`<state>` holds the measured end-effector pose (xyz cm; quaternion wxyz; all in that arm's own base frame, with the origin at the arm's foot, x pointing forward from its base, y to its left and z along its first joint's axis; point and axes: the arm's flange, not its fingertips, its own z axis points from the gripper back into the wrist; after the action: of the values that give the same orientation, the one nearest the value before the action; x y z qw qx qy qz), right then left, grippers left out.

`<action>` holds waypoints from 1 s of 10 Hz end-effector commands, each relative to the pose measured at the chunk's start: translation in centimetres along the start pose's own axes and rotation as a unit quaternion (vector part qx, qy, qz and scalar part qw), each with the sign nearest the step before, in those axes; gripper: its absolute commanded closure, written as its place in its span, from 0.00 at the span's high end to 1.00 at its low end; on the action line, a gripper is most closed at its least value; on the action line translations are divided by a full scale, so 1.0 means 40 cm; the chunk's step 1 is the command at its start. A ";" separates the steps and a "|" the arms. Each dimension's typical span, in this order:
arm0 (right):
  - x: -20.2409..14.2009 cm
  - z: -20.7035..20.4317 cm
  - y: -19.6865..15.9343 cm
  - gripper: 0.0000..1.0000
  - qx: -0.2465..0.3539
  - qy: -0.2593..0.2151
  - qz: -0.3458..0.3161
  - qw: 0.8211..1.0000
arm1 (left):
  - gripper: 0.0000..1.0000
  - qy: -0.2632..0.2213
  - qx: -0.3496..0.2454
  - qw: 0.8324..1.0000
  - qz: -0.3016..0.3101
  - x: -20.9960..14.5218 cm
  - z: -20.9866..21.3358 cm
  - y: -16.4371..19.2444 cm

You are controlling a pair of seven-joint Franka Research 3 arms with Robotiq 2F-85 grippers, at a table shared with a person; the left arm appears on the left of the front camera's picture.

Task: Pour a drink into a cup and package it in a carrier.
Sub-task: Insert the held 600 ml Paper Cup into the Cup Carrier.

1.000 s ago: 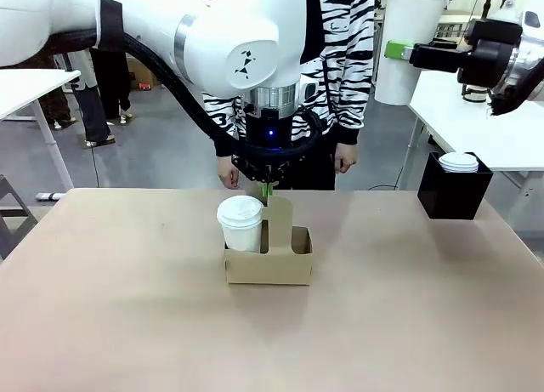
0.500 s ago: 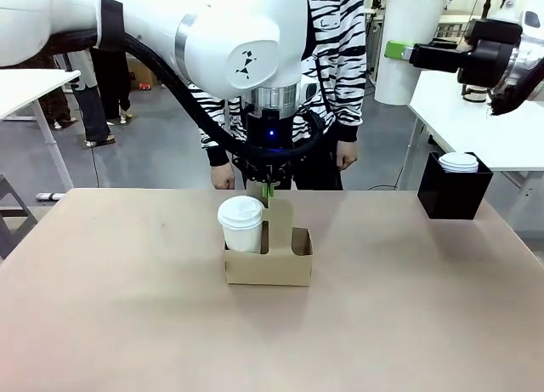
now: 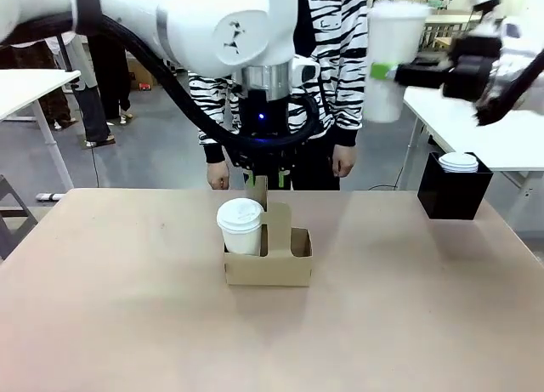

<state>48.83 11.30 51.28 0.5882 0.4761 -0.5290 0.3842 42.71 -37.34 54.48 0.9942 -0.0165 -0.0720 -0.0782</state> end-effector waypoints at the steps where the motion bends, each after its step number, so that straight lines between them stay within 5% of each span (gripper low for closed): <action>1: -0.039 -0.095 -0.046 0.80 0.059 0.032 -0.015 0.998 | 0.96 0.017 -0.028 0.996 -0.083 -0.058 0.055 0.130; 4: -0.135 -0.196 -0.059 0.80 0.137 0.031 0.014 0.990 | 1.00 -0.002 -0.087 0.959 -0.268 -0.141 0.103 0.359; 6: -0.215 -0.249 -0.072 0.80 0.192 0.014 0.033 0.981 | 1.00 -0.046 -0.068 0.937 -0.339 -0.182 0.092 0.471; 8: -0.209 -0.245 -0.058 0.80 0.182 -0.008 0.018 0.983 | 1.00 -0.089 -0.077 0.929 -0.350 -0.175 0.047 0.472; 9: -0.228 -0.252 -0.053 0.80 0.178 0.012 0.024 0.984 | 1.00 -0.037 -0.063 0.940 -0.334 -0.165 0.106 0.480; 10: -0.228 -0.252 -0.053 0.80 0.178 0.012 0.024 0.984 | 1.00 -0.037 -0.063 0.940 -0.334 -0.165 0.106 0.480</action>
<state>52.32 20.92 41.33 0.4864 0.5626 -0.4557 0.4891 38.65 -16.65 56.28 0.8967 -0.0563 -0.1206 -0.4221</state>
